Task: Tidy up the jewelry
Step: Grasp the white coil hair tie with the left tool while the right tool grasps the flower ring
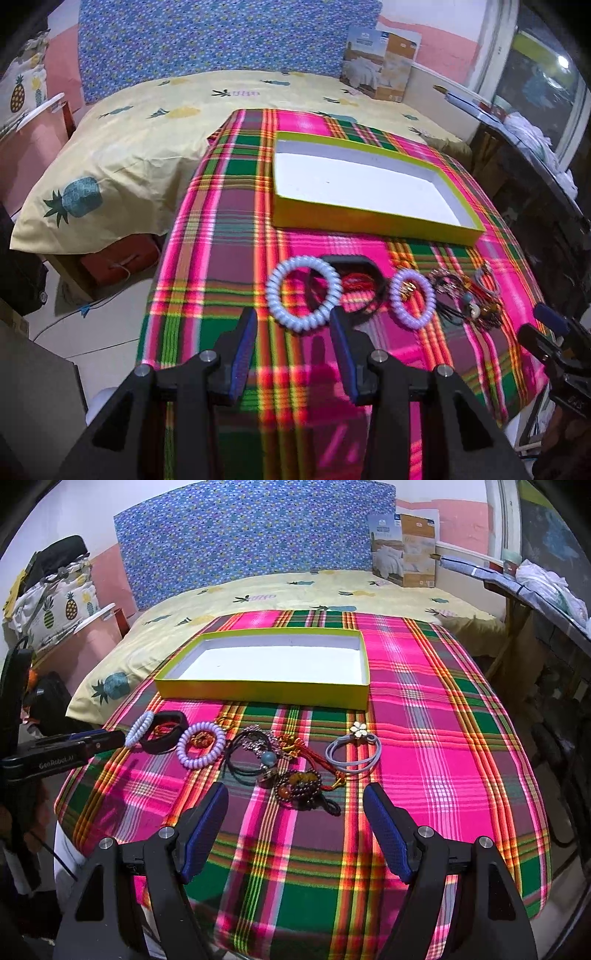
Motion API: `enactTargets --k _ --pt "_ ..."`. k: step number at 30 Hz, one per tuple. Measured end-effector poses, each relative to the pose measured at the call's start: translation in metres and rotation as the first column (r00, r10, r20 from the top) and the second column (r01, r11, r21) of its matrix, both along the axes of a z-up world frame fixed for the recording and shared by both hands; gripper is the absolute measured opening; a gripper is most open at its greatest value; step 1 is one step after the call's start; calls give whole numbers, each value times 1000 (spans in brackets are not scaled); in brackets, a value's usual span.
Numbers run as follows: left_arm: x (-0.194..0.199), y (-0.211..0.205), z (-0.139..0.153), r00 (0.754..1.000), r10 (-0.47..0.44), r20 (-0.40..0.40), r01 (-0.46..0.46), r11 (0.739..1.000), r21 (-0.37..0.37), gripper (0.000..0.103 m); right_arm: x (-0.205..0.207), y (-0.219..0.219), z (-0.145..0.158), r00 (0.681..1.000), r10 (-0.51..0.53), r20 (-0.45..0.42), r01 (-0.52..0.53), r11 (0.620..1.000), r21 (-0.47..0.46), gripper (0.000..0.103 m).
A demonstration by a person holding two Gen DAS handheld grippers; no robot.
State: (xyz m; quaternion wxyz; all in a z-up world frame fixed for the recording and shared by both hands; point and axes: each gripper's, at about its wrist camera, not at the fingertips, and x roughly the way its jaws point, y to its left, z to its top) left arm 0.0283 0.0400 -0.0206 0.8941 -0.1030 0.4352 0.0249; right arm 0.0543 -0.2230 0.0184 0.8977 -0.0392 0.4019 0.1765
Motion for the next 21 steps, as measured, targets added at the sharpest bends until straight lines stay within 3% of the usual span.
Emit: enactTargets --k 4,12,21 --pt "10 9 -7 1000 26 -12 -26 1000 1 42 10 -5 -4 1000 -13 -10 13 1000 9 71" --pt "26 15 -20 999 37 -27 -36 998 48 36 38 -19 -13 997 -64 -42 65 998 16 53" --pt "33 6 -22 1000 8 -21 -5 988 156 27 63 -30 -20 993 -101 -62 102 995 8 48"
